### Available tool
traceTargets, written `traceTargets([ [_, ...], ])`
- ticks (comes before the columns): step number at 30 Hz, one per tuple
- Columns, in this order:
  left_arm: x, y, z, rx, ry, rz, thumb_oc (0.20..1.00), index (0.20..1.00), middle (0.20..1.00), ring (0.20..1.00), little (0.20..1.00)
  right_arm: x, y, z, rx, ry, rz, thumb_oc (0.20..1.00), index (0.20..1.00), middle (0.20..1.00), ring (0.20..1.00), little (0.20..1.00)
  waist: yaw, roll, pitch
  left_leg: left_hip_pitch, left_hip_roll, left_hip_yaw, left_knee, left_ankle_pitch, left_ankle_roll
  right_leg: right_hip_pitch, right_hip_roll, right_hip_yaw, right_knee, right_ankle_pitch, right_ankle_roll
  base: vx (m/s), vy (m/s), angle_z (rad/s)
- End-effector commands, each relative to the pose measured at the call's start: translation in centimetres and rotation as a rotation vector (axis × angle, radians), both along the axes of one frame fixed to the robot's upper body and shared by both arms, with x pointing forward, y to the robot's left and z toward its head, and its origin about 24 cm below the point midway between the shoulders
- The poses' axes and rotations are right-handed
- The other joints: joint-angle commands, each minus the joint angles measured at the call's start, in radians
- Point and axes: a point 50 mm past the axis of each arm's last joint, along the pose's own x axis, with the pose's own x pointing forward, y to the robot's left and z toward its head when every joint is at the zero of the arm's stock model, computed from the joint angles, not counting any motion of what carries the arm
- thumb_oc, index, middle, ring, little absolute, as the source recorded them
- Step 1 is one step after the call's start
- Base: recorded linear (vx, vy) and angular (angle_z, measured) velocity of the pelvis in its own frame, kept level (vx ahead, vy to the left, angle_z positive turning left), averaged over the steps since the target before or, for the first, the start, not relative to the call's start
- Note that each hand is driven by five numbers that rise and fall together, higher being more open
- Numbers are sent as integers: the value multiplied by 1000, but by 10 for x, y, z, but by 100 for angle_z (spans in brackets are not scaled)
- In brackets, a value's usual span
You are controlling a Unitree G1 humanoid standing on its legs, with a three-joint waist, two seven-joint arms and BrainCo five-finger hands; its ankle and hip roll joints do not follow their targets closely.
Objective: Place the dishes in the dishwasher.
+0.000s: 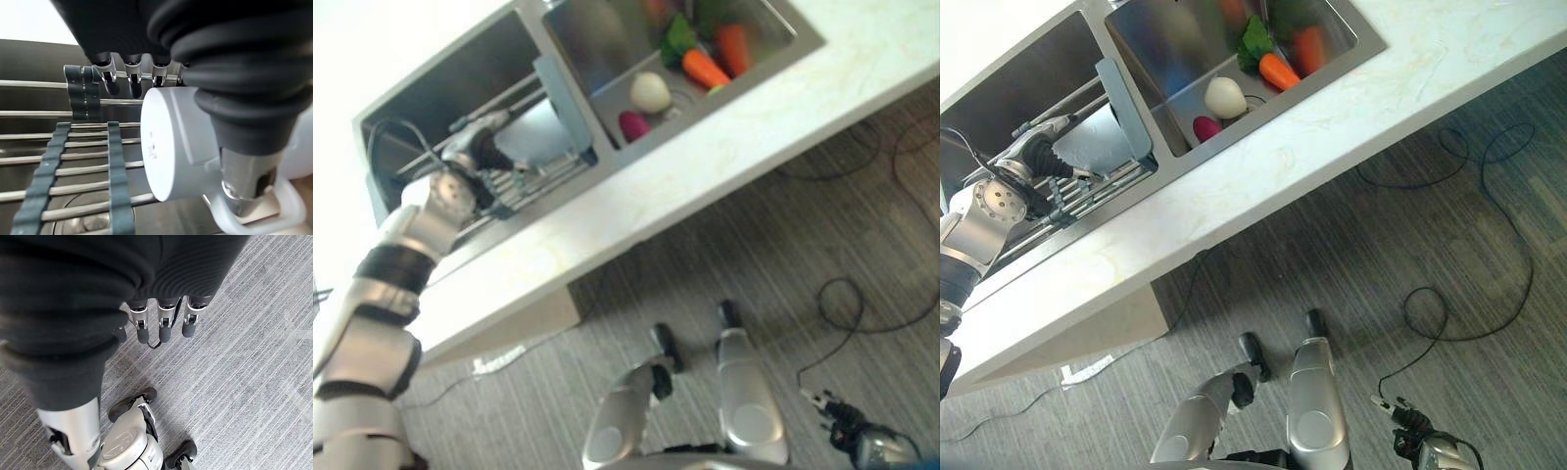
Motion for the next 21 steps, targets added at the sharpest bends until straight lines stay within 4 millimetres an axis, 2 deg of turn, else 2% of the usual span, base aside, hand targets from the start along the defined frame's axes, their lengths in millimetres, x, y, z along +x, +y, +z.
traceTargets([
  [1,-9,19,15,74,-47,69,1000,1000,1000,1000,1000,-27,-3,-6,14,70,-49,1000,1000,1000,1000,1000,-8,-12,-78,-60,32,-97,89,-81,-80,1,-79,-15,-68,38,87,0,0,0],
  [6,-6,16,12,70,-8,51,1000,1000,1000,1000,1000,-21,-1,-6,15,70,-46,1000,1000,1000,1000,1000,-17,-16,-65,-57,37,-87,89,-82,-80,0,-79,-16,-68,39,89,0,-3,-1],
  [14,-2,3,24,97,16,-14,1000,1000,1000,1000,1000,-20,-7,-2,10,51,-49,1000,1000,1000,1000,1000,-29,-10,-51,-65,39,-87,89,-78,-82,-14,-75,-6,-68,44,86,0,-8,-3],
  [21,1,9,19,198,110,40,1000,1000,1000,1000,1000,-15,-12,2,5,38,-48,1000,1000,1000,1000,1000,-47,-9,-38,-71,42,-78,89,-73,-85,-26,-73,8,-68,51,87,10,2,0],
])
